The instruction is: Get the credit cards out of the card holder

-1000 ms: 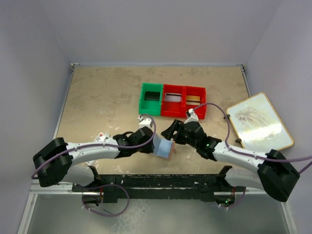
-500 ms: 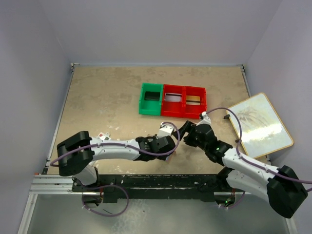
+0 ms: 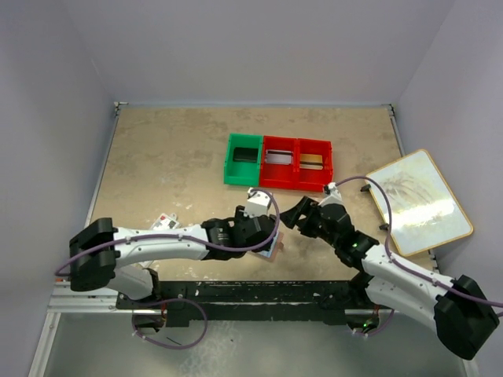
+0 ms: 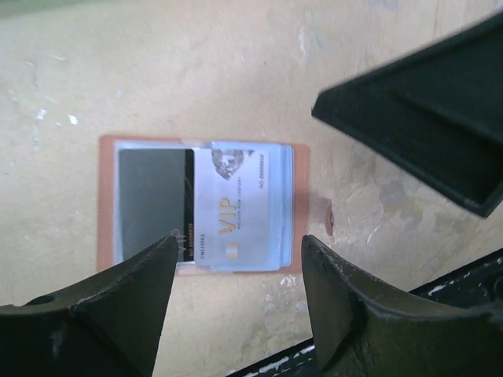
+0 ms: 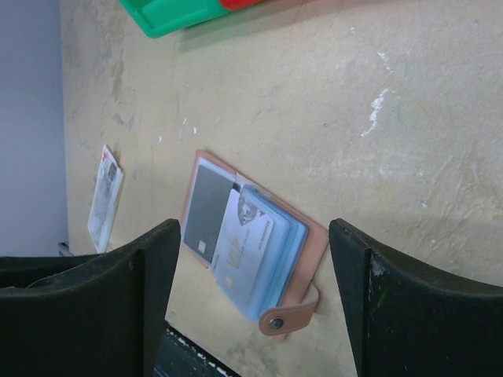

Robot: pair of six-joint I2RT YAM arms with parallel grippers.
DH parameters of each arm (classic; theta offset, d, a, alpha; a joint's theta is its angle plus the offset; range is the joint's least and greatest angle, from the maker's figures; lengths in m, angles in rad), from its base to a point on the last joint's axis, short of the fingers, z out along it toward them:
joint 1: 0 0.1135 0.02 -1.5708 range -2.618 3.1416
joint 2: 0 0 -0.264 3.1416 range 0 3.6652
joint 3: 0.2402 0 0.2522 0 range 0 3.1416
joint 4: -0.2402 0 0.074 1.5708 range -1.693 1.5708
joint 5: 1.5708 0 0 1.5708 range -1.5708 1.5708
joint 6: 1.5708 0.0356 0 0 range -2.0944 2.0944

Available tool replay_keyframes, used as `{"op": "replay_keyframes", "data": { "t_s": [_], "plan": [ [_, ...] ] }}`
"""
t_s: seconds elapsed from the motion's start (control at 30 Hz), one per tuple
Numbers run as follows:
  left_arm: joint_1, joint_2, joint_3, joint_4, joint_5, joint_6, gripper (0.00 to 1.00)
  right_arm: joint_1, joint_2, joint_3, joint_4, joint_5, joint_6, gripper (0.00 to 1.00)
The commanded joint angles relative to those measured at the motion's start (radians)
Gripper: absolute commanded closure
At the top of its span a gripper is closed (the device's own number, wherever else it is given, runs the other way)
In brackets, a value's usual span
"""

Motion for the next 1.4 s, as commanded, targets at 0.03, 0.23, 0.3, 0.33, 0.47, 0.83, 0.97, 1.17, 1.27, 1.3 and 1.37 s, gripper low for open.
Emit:
{"op": "replay_keyframes", "data": {
  "t_s": [0.03,0.23,0.3,0.33,0.47,0.83,0.97,1.17,1.27,1.3,1.37],
  "plan": [
    [0.051,-0.099,-0.029,-0.050,-0.120,-0.038,0.37,-0.002,0.030,-0.002,0.193,-0.124,-0.029,0.23],
    [0.183,-0.177,-0.118,-0.031,-0.062,-0.058,0.37,-0.002,0.121,0.012,0.359,-0.221,-0.066,0.33],
    [0.213,-0.206,-0.137,-0.028,-0.060,-0.061,0.37,0.000,0.170,0.031,0.384,-0.265,-0.075,0.39],
    [0.227,-0.219,-0.144,-0.030,-0.065,-0.065,0.37,0.001,0.198,0.047,0.386,-0.284,-0.083,0.45],
    [0.286,-0.262,-0.169,-0.065,-0.097,-0.093,0.36,0.026,0.321,0.139,0.354,-0.310,-0.120,0.63],
    [0.405,-0.332,-0.190,-0.135,-0.104,-0.086,0.35,0.269,0.718,0.654,-0.224,0.062,-0.248,0.82],
    [0.405,-0.337,-0.202,-0.137,-0.094,-0.087,0.35,0.295,0.783,0.701,-0.235,0.044,-0.278,0.82],
    [0.406,-0.340,-0.216,-0.123,-0.072,-0.086,0.35,0.332,0.874,0.754,-0.300,0.041,-0.305,0.83],
    [0.406,-0.333,-0.207,-0.119,-0.063,-0.078,0.35,0.335,0.879,0.747,-0.329,0.058,-0.299,0.83],
    [0.405,-0.329,-0.203,-0.118,-0.061,-0.075,0.35,0.336,0.873,0.742,-0.341,0.066,-0.297,0.83],
    [0.406,-0.321,-0.199,-0.108,-0.053,-0.065,0.35,0.338,0.851,0.725,-0.346,0.077,-0.296,0.83]
  ]
}}
